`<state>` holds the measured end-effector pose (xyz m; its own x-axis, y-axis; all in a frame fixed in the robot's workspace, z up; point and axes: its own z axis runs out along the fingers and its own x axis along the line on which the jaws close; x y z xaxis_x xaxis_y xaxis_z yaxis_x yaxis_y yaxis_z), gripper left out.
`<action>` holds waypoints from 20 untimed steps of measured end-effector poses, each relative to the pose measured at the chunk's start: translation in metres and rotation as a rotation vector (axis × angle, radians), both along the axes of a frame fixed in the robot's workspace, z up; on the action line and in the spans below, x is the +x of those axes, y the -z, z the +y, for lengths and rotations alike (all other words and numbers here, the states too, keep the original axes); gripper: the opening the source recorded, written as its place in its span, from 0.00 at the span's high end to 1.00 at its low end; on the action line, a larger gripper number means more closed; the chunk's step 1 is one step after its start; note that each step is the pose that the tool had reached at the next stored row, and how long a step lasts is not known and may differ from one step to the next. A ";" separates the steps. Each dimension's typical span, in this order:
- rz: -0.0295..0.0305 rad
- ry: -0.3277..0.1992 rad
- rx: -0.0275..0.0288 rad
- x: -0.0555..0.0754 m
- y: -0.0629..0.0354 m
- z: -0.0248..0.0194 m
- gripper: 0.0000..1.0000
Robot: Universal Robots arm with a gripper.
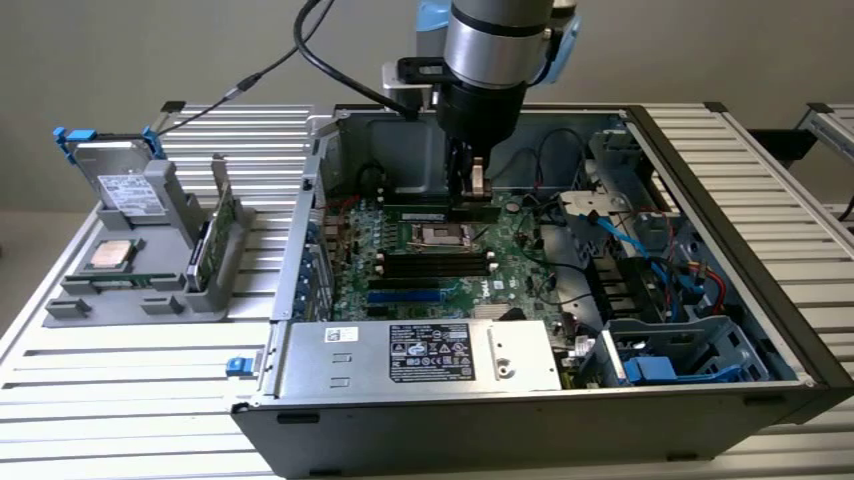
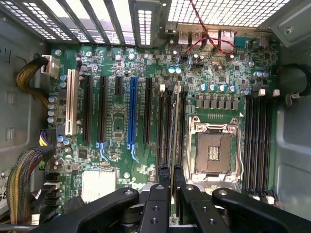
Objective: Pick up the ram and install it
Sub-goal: 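Insert the ram into the slot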
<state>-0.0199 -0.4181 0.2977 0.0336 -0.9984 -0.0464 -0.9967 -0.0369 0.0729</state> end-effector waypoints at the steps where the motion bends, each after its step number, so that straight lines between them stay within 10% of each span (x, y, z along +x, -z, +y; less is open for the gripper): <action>1: 0.0000 0.000 0.0000 0.000 0.0017 0.0002 0.86; 20: -0.0001 -0.038 -0.0003 -0.001 0.0363 0.0091 0.86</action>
